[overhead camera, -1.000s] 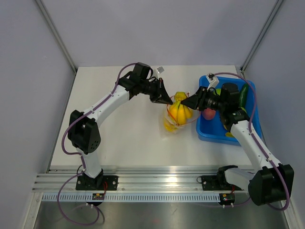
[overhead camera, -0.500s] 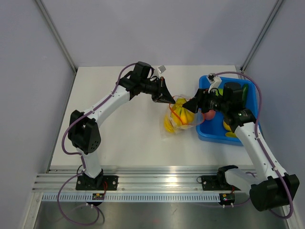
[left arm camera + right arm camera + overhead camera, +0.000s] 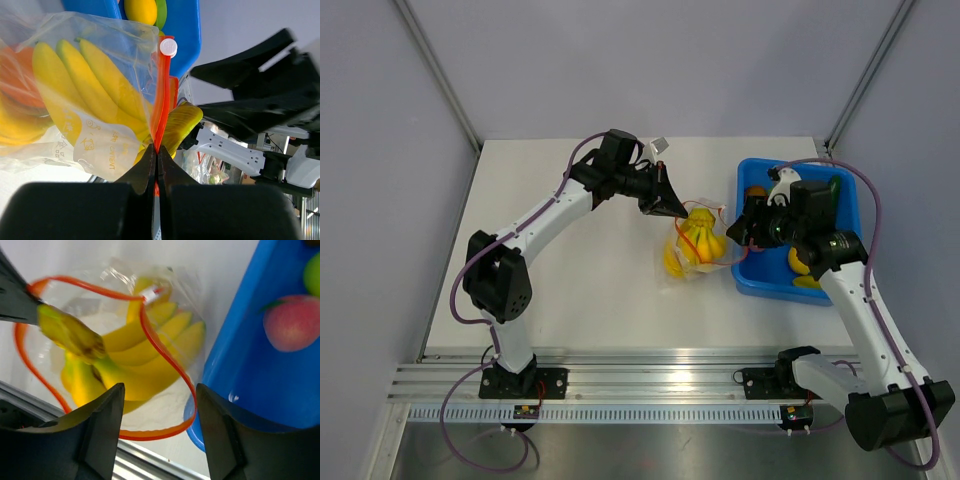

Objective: Place the food in the zip-top bag and seal the zipper
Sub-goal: Adjust the zipper food storage bag at the center of the board.

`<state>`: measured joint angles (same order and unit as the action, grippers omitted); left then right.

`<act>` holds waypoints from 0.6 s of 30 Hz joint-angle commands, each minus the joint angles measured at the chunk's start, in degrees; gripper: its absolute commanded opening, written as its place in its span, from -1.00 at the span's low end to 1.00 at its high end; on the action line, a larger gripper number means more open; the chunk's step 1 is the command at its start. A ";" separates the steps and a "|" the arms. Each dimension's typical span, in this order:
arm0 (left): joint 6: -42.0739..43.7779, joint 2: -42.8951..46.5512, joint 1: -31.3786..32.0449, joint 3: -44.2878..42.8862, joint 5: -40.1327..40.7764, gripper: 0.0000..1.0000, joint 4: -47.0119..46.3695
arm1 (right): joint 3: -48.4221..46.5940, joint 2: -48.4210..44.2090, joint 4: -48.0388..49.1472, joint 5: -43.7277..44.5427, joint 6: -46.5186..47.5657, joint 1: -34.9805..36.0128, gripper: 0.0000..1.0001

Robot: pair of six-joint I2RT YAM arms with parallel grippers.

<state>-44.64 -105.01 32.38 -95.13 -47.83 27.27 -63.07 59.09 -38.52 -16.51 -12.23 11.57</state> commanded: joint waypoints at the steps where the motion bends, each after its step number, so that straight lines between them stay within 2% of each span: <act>1: -0.27 0.25 -0.39 -0.49 -2.26 -1.00 -2.83 | 4.00 -0.11 -3.58 1.92 -0.07 0.29 0.28; 4: -0.36 0.25 -0.48 -0.49 -2.26 -1.00 -2.92 | 5.85 0.58 -2.26 0.44 -0.95 0.20 0.06; 5: -0.36 0.25 -0.48 -0.41 -2.26 -1.00 -2.92 | 5.94 1.11 -2.00 -0.96 -1.13 0.20 -0.24; 7: -0.27 0.25 -0.48 -0.41 -2.18 -1.00 -2.83 | 4.89 2.25 -1.03 -1.76 -1.22 0.29 -0.68; 8: -0.18 0.33 -0.48 -0.49 -1.91 -1.00 -2.75 | 4.01 2.61 -0.77 -2.64 -1.65 0.29 -1.00; 11: 0.17 0.33 -0.56 -1.45 -1.74 -1.00 -1.52 | -0.64 2.70 2.91 -7.89 -3.84 0.29 -1.00; 14: 1.75 0.51 -0.57 -6.19 0.36 -1.00 2.86 | -6.26 2.61 8.28 -12.56 -6.74 1.26 -1.00; 16: 2.37 1.38 -0.56 -8.92 1.25 -1.00 4.28 | -9.78 2.35 9.87 -12.93 -7.54 2.40 -1.00; 18: 2.72 2.53 -0.56 -9.20 2.57 -1.00 4.64 | -9.01 2.17 11.53 -12.67 -8.25 2.67 -1.00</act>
<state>-43.27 -105.16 32.12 -100.20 -46.41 31.90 -69.19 62.59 -34.81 -25.43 -17.89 13.30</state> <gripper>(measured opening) 0.005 0.011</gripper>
